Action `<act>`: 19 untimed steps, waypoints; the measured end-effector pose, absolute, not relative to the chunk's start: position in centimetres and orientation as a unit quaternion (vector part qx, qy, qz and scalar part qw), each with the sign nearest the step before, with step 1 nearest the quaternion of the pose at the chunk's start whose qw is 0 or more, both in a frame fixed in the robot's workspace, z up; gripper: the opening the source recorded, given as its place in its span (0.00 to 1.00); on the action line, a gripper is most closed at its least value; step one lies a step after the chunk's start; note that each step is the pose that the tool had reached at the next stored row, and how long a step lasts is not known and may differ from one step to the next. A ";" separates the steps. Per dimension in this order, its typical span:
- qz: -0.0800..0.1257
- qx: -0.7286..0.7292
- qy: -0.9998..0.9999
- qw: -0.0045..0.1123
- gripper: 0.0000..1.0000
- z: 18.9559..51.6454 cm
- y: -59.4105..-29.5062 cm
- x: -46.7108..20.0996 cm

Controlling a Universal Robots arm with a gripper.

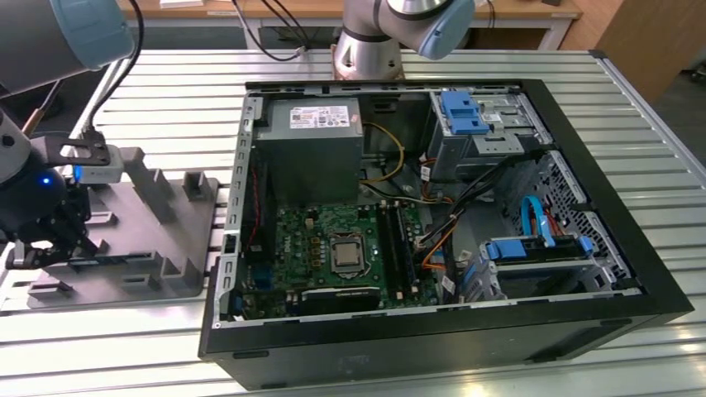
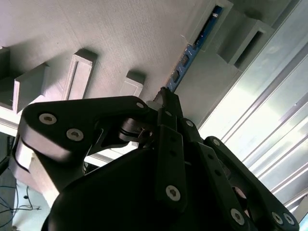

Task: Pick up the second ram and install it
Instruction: 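Pick up the second ram and move it above second insertion slot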

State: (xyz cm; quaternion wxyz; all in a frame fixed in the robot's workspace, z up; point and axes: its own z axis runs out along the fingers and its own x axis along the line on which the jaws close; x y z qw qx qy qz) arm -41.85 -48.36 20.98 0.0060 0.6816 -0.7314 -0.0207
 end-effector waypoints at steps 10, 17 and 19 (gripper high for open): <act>-0.021 0.682 -0.731 0.006 0.29 21.0 -48.4 -41.9; -0.020 0.683 -0.730 0.006 0.29 20.9 -48.5 -41.8; -0.020 0.685 -0.728 0.007 0.29 20.9 -48.5 -41.8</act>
